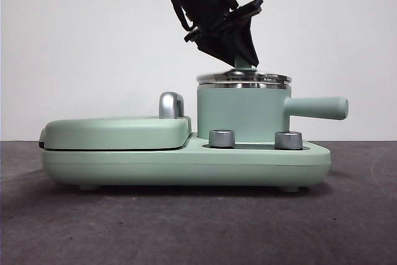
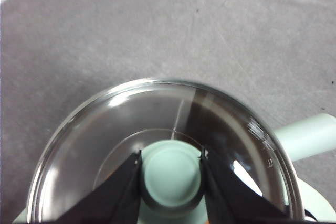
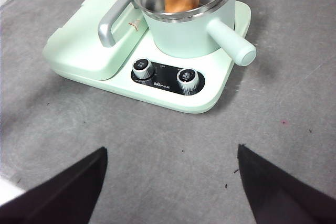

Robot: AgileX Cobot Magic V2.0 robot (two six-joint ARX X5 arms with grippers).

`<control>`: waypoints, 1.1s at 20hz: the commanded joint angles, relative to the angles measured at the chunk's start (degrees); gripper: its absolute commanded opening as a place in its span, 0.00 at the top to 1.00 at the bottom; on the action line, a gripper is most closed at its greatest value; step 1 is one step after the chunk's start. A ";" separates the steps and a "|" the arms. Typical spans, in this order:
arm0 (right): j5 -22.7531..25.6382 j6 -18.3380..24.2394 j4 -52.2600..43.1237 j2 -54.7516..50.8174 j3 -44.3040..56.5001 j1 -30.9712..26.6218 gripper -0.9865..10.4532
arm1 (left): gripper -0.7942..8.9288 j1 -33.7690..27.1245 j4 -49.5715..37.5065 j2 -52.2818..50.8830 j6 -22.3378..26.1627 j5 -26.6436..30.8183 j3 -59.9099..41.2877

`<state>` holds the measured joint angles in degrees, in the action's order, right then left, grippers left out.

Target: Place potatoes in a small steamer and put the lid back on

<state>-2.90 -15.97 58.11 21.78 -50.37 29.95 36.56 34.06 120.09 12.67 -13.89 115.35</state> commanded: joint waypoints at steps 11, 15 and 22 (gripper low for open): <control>0.22 -0.57 -0.20 0.11 -0.28 0.28 0.57 | 0.90 -0.44 -2.32 2.89 0.37 -1.05 2.36; 0.46 -0.57 -0.20 0.11 -0.28 0.28 0.57 | 0.91 -0.44 -3.63 2.97 -0.17 -5.53 2.36; 0.59 -0.57 -0.20 0.11 -0.28 0.28 0.57 | 0.90 -0.70 -3.63 2.97 4.66 -5.55 2.36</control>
<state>-2.57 -15.97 58.24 21.78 -50.37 29.95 35.24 31.53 121.78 15.09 -18.24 115.57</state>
